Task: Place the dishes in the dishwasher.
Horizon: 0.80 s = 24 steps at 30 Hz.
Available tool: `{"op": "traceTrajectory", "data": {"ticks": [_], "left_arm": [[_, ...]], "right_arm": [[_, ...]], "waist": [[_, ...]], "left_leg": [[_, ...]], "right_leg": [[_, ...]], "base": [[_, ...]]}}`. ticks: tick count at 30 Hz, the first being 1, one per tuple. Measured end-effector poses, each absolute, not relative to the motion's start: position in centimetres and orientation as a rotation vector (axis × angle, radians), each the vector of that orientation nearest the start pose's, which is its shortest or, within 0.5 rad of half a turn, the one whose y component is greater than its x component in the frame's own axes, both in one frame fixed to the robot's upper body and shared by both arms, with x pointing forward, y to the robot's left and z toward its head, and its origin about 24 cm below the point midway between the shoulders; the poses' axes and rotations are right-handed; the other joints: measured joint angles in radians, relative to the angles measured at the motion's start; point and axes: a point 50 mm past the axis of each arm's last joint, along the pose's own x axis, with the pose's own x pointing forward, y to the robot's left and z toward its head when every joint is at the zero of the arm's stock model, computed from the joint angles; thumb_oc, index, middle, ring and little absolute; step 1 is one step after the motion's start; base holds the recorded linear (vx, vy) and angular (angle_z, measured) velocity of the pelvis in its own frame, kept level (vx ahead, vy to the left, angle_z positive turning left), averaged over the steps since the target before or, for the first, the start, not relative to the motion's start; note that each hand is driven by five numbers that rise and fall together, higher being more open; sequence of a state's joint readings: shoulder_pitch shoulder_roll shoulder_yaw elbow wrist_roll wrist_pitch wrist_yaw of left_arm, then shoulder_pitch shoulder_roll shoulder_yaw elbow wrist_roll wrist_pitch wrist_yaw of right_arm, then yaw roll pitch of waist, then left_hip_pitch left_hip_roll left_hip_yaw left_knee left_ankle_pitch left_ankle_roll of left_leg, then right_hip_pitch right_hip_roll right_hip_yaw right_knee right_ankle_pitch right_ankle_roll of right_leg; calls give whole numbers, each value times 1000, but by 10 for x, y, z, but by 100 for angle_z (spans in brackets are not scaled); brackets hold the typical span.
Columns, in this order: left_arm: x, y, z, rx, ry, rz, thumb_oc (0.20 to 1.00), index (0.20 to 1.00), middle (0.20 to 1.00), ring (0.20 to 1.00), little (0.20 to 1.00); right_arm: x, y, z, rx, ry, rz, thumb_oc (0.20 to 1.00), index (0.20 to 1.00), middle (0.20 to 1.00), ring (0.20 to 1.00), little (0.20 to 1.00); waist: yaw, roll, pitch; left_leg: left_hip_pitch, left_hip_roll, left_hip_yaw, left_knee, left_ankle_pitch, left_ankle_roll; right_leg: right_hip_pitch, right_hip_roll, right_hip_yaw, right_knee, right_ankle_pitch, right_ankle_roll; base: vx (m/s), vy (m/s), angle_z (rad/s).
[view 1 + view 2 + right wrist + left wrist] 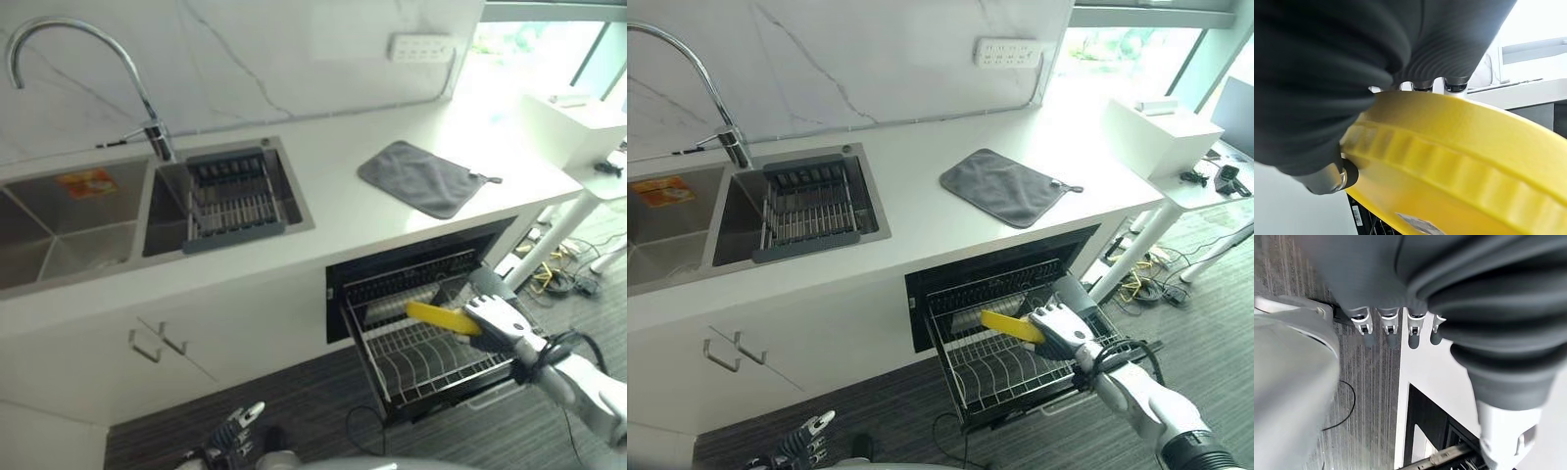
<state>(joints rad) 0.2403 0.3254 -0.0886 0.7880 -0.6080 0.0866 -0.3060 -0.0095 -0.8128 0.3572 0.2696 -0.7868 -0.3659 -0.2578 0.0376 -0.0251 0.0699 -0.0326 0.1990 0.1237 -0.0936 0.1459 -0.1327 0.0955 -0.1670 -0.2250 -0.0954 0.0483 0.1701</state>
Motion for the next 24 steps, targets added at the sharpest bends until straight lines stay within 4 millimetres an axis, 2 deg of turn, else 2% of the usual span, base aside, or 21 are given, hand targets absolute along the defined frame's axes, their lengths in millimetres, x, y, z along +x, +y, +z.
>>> {"op": "traceTrajectory", "data": {"ticks": [4,9,11,14,19,21,24], "left_arm": [[83,239,-137,-399,994,92,1000,1000,1000,1000,1000],[76,241,-140,-365,1032,87,1000,1000,1000,1000,1000],[77,241,-140,-337,1034,61,1000,1000,1000,1000,1000],[76,238,-140,-328,1043,42,1000,1000,1000,1000,1000],[78,244,-139,-306,1040,44,1000,1000,1000,1000,1000],[81,248,-137,-292,1034,45,1000,1000,1000,1000,1000],[88,254,-132,-270,1006,32,1000,1000,1000,1000,1000]], "right_arm": [[240,-225,12,-1470,-152,475,200,200,200,200,200],[255,-221,7,-1505,-104,487,200,200,200,200,200],[260,-223,1,-1514,-57,464,200,200,200,200,200],[272,-223,-6,-1517,9,403,200,200,200,200,200],[288,-225,-5,-1555,55,335,200,200,200,200,200],[297,-225,-14,-1534,139,273,200,200,200,200,200],[296,-234,-25,-1536,242,252,200,200,200,200,200]], "waist": [[17,3,1],[49,3,2],[57,2,2],[83,2,3],[110,-9,10],[121,-17,15],[160,-28,29]], "left_leg": [[1,-2,-5,0,0,0],[15,-3,-13,0,-1,-1],[16,-5,-32,0,-5,-5],[15,-6,-34,0,-5,-5],[16,-7,-57,0,-2,-2],[16,-7,-62,1,1,-6],[16,-9,-69,0,1,-7]], "right_leg": [[8,-1,-8,0,-1,0],[30,-2,-22,0,-5,2],[38,-1,-37,0,-27,1],[43,-1,-38,0,-25,6],[58,2,-64,0,-23,1],[67,4,-66,0,-23,1],[71,2,-77,0,-24,2]], "base": [[49,0,7],[61,-19,7],[71,-23,19],[60,-31,4],[38,-45,15],[14,-51,6],[41,-35,7]]}}
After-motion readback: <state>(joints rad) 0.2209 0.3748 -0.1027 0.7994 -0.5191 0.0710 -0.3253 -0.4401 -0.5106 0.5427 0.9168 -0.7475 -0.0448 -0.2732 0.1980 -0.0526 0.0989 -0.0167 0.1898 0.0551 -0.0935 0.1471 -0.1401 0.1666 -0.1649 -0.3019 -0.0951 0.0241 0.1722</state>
